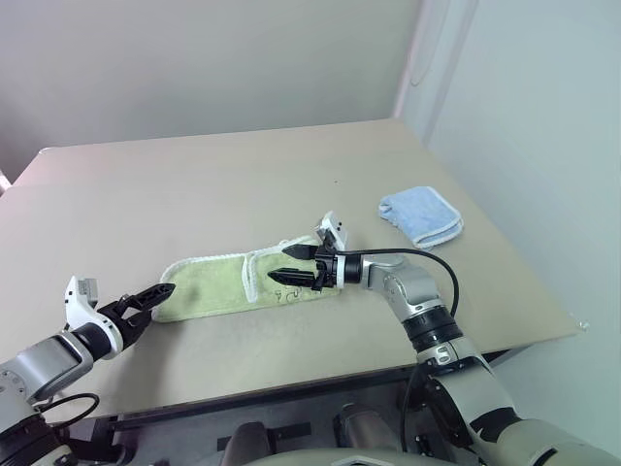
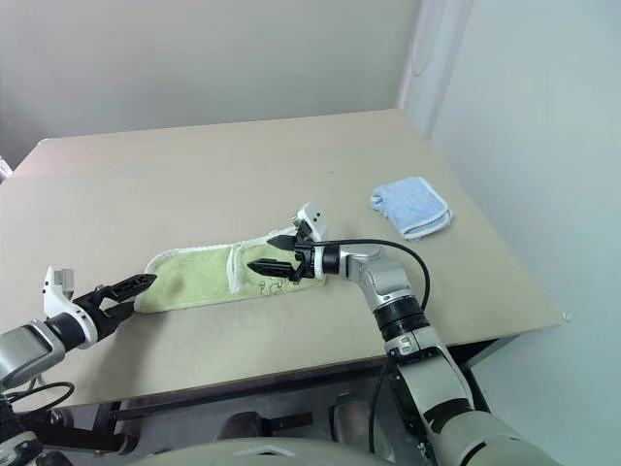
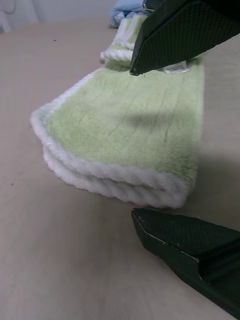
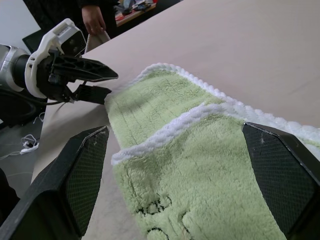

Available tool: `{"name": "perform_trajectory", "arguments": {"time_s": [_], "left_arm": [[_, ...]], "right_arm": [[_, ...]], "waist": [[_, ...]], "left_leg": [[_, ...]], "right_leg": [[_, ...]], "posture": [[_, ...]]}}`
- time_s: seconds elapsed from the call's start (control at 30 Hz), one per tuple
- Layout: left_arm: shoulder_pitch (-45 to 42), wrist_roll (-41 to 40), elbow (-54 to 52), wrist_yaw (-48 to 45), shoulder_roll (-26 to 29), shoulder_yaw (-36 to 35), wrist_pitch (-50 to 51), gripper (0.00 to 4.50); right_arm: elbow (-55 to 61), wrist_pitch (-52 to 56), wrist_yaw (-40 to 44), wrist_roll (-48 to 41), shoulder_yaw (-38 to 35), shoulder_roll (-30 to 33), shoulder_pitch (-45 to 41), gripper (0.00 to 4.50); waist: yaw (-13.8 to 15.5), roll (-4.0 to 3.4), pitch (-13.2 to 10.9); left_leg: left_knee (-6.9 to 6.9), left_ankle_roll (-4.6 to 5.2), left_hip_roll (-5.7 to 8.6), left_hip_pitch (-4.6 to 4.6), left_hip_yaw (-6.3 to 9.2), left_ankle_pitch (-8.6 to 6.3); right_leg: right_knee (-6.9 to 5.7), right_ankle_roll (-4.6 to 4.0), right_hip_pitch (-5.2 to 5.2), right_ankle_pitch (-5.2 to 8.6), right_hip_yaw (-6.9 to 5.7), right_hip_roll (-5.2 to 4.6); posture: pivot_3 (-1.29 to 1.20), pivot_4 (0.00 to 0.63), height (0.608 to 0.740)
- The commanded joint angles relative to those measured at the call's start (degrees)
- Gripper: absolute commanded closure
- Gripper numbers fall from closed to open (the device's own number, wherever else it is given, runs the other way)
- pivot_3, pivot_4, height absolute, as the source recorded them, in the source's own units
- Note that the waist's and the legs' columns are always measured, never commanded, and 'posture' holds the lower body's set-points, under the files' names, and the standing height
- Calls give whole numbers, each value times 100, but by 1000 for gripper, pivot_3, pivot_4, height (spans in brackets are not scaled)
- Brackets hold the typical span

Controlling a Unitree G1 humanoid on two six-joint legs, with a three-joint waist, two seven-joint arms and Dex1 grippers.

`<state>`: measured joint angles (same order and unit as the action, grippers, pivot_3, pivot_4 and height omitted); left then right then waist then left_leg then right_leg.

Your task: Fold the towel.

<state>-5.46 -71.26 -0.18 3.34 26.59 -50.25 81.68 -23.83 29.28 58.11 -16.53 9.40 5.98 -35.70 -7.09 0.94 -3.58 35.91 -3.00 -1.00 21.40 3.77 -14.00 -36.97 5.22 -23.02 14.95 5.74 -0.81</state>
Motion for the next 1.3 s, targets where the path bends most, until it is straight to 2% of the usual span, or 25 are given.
{"name": "perform_trajectory", "arguments": {"time_s": [0.03, 0.23, 0.33, 0.7, 0.9, 1.0, 1.3], "left_arm": [[-129, -212, 23, 193, -124, 71, -92, 0], [-138, -887, -224, 879, -347, 97, -229, 0], [-94, -1206, -311, 1263, -381, 235, -381, 575], [342, -2828, -711, 2365, -36, 965, -1465, 4479], [698, -3101, -966, 2373, 336, 1447, -1851, 4479], [787, -3077, -1001, 2364, 455, 1618, -2082, 3742], [979, -3375, -1197, 2476, 588, 1939, -2608, 528]], "right_arm": [[190, -81, -20, -67, -42, 41, -32, 26], [164, -102, -50, -60, -41, 86, -32, 26], [141, -128, -75, -44, -29, 82, -38, 0], [97, -165, -93, -30, 15, 81, -38, 0], [62, -234, -57, -22, 34, 106, -34, 0], [15, -268, -70, -14, 37, 103, -56, 0], [45, -263, -31, -72, 32, 128, -45, 0]], "waist": [[5, 0, 0], [9, 0, 0], [8, 1, 0], [8, 3, 0], [8, 3, 0], [17, 2, 0], [36, 2, 0]], "left_leg": [[1, 0, 1, 0, 0, 0], [3, 0, 3, 0, 2, 0], [1, 0, 3, 2, 2, 0], [-4, 0, 3, 5, 2, 0], [-15, -1, 3, 10, 1, 0], [-35, -1, 3, 10, 1, 0], [-80, -29, 2, 25, 0, 8]], "right_leg": [[0, 0, 2, 0, 0, -1], [2, 0, 4, 0, 0, -3], [5, 1, 3, 0, 0, -3], [14, 1, 1, 0, 0, -3], [40, 1, 4, -1, 0, -3], [61, 1, 8, -1, 1, -3], [83, -18, -13, -12, 1, -4]], "posture": [[0, 0, 740], [0, 0, 740], [0, 0, 740], [0, 0, 740], [0, 0, 740], [0, 0, 740], [0, 0, 740]]}}
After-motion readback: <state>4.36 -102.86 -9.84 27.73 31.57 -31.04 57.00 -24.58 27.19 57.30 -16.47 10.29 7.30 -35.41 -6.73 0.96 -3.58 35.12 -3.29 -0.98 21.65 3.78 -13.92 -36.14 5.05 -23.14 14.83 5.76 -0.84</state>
